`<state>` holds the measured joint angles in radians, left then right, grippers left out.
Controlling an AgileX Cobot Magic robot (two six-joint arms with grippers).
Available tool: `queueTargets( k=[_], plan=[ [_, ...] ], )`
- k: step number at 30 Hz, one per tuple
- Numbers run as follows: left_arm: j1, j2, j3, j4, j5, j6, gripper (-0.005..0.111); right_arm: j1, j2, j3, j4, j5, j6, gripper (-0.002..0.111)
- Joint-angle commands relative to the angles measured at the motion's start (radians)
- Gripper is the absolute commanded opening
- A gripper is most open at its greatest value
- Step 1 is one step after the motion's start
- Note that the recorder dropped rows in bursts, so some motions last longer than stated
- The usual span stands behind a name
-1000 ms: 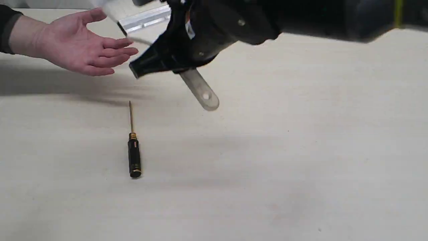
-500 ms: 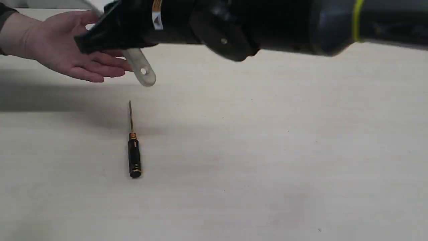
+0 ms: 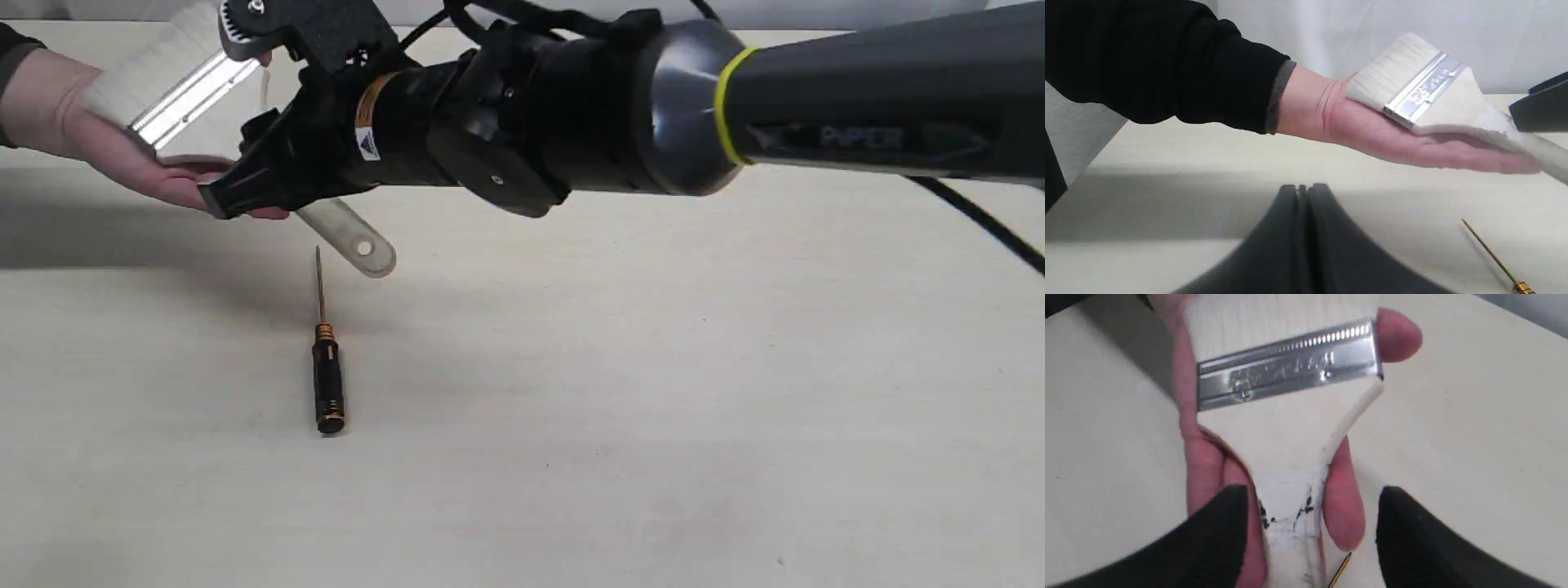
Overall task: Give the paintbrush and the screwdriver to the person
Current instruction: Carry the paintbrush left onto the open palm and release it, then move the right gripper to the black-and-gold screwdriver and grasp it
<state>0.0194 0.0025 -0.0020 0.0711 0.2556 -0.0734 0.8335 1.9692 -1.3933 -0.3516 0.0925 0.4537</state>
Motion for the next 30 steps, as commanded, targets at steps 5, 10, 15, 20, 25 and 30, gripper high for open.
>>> queueTargets(
  k=[5, 10, 15, 20, 25, 30],
  plan=[
    [-0.008, -0.002, 0.002, 0.000, -0.006, -0.002, 0.000, 0.081, -0.234, -0.012, -0.002, 0.224, -0.005, 0.052],
    [-0.008, -0.002, 0.002, 0.000, -0.006, -0.002, 0.000, 0.112, -0.286, -0.117, 0.005, 0.624, -0.005, 0.052],
    [-0.008, -0.002, 0.002, 0.000, -0.006, -0.002, 0.000, 0.112, -0.269, -0.150, 0.060, 0.756, -0.005, 0.052],
    [-0.008, -0.002, 0.002, -0.004, -0.004, -0.002, 0.000, 0.112, -0.198, -0.150, 0.104, 0.688, -0.005, 0.052],
    [-0.008, -0.002, 0.002, -0.004, -0.004, -0.002, 0.000, 0.112, -0.068, -0.150, 0.104, 0.640, -0.009, 0.052],
    [-0.008, -0.002, 0.002, -0.004, -0.004, -0.002, 0.000, 0.112, 0.069, -0.166, 0.152, 0.599, -0.057, 0.052]
  ],
)
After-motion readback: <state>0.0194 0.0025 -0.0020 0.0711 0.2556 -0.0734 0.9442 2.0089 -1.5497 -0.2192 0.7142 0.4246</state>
